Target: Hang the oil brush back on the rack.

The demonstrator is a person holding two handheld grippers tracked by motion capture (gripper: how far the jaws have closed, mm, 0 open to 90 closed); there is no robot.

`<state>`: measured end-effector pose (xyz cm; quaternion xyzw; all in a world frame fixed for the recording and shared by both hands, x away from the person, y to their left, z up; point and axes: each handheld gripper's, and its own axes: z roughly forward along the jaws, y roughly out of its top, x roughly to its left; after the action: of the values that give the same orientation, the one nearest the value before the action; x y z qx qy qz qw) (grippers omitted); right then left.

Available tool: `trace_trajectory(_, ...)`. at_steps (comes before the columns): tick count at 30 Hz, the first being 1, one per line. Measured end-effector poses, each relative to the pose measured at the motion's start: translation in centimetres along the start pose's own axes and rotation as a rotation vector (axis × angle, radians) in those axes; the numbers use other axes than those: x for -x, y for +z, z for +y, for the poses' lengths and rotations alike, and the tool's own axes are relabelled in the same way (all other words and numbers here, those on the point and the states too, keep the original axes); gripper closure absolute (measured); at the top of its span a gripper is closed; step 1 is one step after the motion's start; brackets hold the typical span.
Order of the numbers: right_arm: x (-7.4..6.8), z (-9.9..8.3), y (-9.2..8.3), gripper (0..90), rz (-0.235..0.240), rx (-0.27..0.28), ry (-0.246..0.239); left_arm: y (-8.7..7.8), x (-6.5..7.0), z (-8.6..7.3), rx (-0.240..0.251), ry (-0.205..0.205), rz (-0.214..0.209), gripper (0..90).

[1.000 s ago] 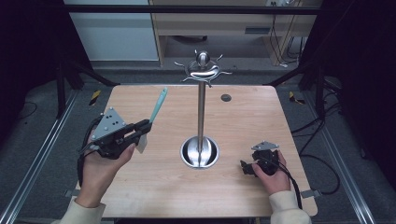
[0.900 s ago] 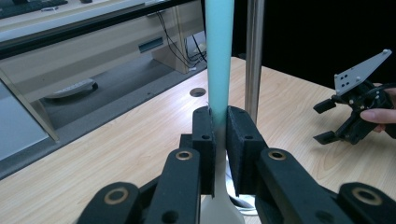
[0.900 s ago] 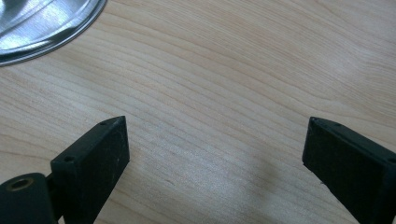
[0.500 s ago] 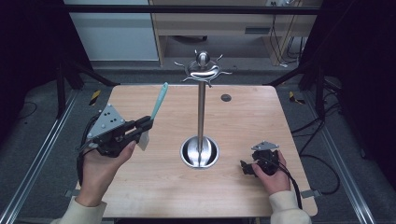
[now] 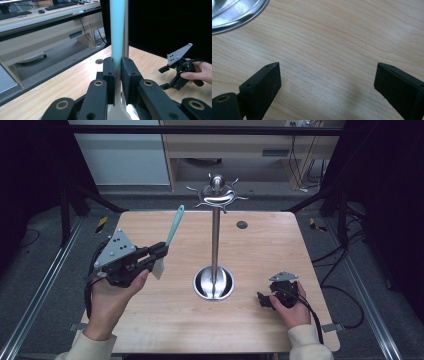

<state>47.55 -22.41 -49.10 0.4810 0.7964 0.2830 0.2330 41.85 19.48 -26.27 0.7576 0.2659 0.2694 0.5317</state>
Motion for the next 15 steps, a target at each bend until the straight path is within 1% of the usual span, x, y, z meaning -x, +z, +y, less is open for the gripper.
trace_trajectory(9, -0.01, -0.01, -0.03, 7.9, 0.000, 0.000, 0.002, 0.39, 0.34, 0.60, 0.000, 0.007, -0.007, 82.0)
trace_trajectory(10, 0.00, 0.00, -0.03, 7.9, 0.000, -0.001, 0.002, 0.46, 0.43, 0.62, -0.006, -0.001, -0.015, 82.0)
trace_trajectory(11, 0.00, 0.00, -0.03, 7.9, 0.000, -0.001, 0.002, 0.54, 0.44, 0.67, -0.004, 0.008, -0.011, 82.0)
trace_trajectory(12, 0.00, 0.00, -0.03, 7.9, 0.001, -0.001, 0.002, 0.61, 0.48, 0.69, -0.011, 0.005, -0.016, 82.0)
trace_trajectory(15, 0.01, -0.01, -0.05, 7.9, 0.000, 0.001, 0.002, 0.77, 0.52, 0.77, -0.009, -0.002, -0.018, 82.0)
